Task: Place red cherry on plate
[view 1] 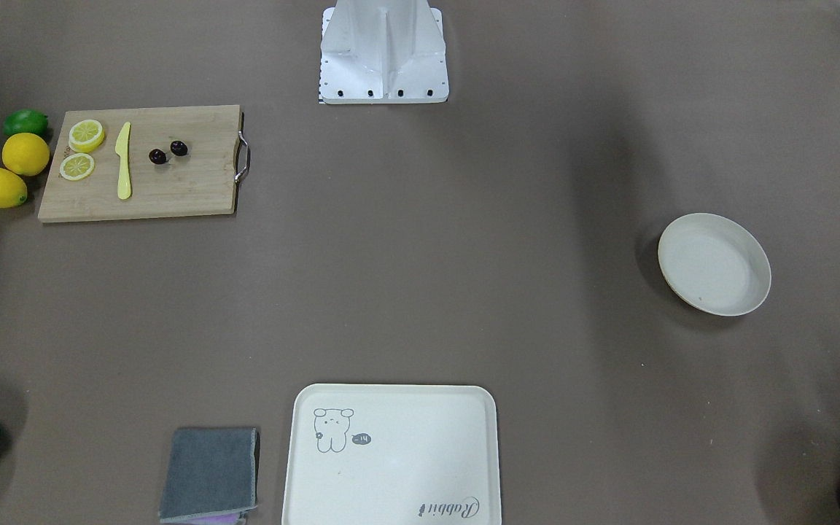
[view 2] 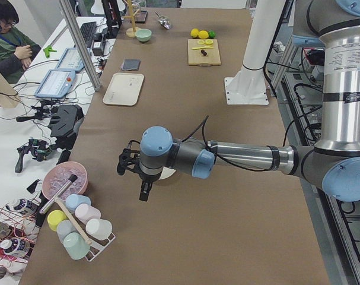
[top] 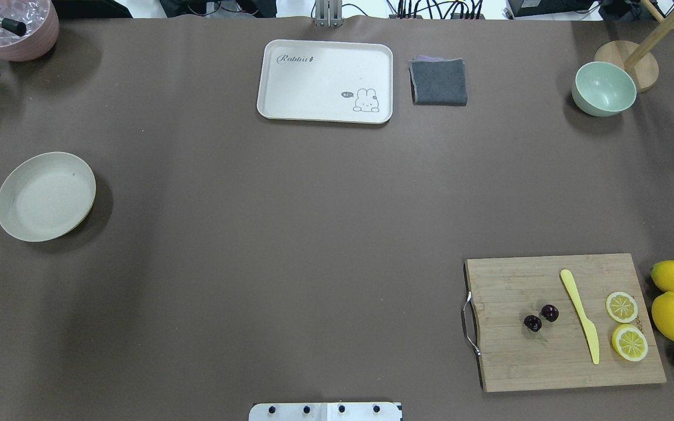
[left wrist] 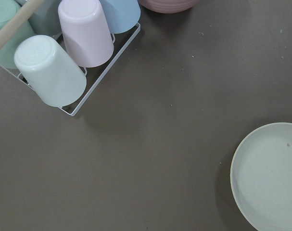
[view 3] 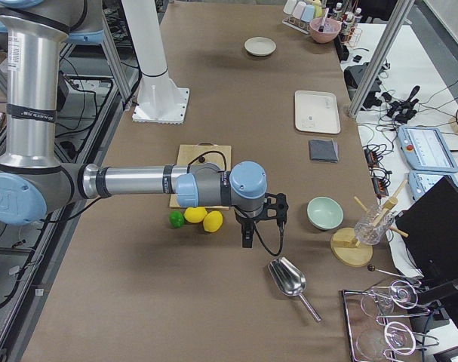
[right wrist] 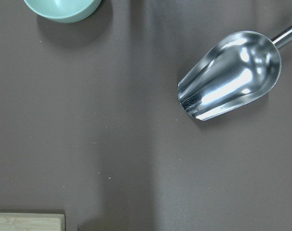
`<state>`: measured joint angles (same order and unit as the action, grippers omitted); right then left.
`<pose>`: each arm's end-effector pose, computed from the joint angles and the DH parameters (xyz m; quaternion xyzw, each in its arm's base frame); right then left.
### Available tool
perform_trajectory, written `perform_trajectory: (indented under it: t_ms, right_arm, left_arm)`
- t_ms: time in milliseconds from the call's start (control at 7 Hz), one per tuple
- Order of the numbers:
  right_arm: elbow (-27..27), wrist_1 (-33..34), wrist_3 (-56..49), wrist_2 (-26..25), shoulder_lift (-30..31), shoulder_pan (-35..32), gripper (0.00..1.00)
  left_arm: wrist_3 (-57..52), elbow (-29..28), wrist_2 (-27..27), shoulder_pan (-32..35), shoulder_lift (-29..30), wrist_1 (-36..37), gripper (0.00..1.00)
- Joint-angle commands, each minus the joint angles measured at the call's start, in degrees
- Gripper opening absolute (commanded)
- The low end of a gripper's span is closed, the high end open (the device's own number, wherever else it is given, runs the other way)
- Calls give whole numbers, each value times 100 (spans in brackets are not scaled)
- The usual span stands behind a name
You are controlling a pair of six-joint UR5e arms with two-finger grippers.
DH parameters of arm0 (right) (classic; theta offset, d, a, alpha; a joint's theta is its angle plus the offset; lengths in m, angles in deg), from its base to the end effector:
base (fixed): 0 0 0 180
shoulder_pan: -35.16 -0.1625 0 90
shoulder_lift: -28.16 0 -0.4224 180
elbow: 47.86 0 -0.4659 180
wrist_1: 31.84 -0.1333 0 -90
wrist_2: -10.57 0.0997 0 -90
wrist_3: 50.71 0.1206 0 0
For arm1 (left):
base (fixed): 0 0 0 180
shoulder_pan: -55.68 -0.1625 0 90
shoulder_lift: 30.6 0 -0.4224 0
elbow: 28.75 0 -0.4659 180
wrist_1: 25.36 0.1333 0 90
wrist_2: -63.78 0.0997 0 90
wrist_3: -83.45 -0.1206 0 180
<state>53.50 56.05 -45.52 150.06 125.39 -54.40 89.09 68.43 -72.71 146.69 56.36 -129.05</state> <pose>0.0376 -0.5195 0.6150 0.0288 -0.4199 0.0148 0.9070 -0.0557 -0.5617 0.5992 0.1265 0.3953 0.0084 0.9097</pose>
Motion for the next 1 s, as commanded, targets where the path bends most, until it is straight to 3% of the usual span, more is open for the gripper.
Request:
perform_trajectory:
  t_ms: [0,714,857]
  right_arm:
    - [25,0,0,0,-3,0,100]
    - [34,0,8,0,6,0,100]
    - [34,0,8,0,32,0,100]
  left_arm:
    - [78,-163,-44,-22,180,-11,98]
    - [130,-242,-53,-92,296,-281,98]
    - [696,-208,-53,-266,348,-440,98]
